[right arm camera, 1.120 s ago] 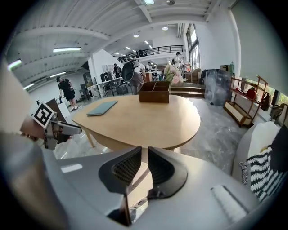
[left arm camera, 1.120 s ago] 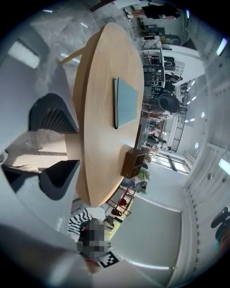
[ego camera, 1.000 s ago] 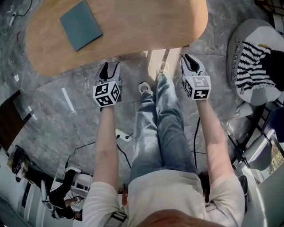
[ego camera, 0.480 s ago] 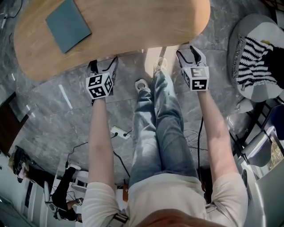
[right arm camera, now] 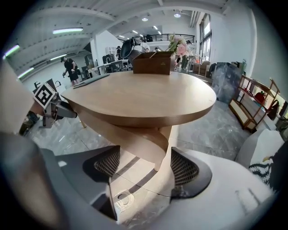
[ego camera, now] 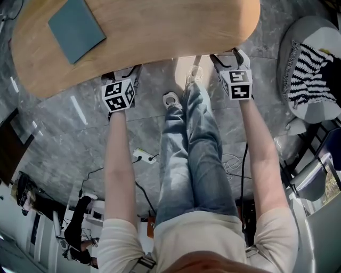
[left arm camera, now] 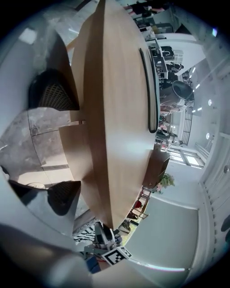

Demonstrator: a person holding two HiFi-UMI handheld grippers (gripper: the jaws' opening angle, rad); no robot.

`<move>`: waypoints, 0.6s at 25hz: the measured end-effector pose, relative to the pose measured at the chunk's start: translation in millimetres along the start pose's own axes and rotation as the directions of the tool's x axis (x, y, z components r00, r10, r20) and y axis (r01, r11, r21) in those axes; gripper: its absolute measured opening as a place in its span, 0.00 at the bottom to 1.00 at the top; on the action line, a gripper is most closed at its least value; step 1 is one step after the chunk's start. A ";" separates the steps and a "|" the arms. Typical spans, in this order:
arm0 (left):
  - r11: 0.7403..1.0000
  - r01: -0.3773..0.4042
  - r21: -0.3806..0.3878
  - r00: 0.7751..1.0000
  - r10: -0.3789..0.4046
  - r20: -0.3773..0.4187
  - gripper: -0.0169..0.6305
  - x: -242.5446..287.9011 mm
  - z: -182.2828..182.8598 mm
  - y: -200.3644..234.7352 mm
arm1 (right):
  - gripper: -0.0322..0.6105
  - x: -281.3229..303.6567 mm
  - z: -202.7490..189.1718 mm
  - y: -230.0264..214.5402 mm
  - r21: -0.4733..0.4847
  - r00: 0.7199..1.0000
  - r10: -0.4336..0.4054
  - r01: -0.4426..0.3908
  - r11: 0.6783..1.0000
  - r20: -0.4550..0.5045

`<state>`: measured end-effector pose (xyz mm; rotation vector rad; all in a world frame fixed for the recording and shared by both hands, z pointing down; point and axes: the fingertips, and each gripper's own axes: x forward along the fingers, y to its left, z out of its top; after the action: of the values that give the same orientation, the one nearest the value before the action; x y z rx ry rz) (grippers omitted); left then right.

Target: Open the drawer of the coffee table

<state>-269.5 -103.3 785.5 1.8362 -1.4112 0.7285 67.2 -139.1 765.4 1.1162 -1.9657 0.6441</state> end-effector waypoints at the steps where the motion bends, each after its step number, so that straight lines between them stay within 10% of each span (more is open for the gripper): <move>1: 1.000 0.000 -0.002 1.000 0.000 -0.001 0.79 2.4 1.3 0.7 | 0.60 3.1 0.5 -0.6 -0.004 1.000 0.002 -0.002 1.000 -0.002; 15: 0.999 0.022 0.026 1.000 -0.022 -0.017 0.70 3.9 4.9 -13.4 | 0.60 16.8 5.0 4.5 -0.024 0.999 0.040 -0.041 0.999 -0.013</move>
<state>-255.5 -107.2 783.1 1.8586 -1.3750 0.7528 56.1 -148.7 776.0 1.0576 -1.9849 0.6453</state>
